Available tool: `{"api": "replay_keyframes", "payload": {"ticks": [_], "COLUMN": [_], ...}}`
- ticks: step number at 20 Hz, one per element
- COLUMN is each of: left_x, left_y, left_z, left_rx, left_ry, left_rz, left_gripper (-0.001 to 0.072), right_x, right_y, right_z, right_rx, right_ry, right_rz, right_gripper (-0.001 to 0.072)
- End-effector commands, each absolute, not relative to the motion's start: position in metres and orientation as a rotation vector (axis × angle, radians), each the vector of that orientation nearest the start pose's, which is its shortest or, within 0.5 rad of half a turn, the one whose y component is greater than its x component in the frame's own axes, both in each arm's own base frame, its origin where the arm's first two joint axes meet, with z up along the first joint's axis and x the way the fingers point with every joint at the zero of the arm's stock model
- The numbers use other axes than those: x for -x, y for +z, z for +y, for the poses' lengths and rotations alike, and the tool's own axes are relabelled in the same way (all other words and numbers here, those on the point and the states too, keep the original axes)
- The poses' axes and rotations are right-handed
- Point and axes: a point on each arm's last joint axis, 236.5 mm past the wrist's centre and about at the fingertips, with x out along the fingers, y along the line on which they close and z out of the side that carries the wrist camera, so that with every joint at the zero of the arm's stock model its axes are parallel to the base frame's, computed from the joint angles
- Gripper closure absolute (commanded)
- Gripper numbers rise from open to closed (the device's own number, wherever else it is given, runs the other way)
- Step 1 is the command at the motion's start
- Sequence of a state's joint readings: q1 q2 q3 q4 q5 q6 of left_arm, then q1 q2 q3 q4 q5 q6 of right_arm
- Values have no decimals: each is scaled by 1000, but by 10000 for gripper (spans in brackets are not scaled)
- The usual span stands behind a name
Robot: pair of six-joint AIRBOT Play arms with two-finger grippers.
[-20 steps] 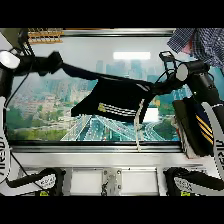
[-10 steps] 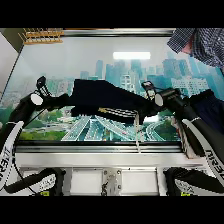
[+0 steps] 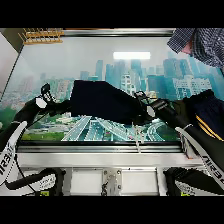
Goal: Fold the clothes and pants, and hang the long-sleeved shirts on hangers.
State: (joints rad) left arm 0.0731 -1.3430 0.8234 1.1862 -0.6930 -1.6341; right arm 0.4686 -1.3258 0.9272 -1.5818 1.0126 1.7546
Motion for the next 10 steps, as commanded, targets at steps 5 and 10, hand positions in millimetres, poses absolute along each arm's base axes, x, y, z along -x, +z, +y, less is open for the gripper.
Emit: {"api": "replay_keyframes", "payload": {"ticks": [5, 10], "left_x": [-386, -369], "left_y": [-12, 12], "left_z": [39, 44], "left_rx": [541, 553], "left_ry": [153, 154], "left_rz": [976, 965], "left_gripper": [141, 428], "right_x": [-301, -315], "right_y": [1, 17], "right_z": [130, 60], "right_rx": [181, -180], "right_ry": [288, 98], "right_rz": [1254, 1220], "right_gripper": [85, 85]}}
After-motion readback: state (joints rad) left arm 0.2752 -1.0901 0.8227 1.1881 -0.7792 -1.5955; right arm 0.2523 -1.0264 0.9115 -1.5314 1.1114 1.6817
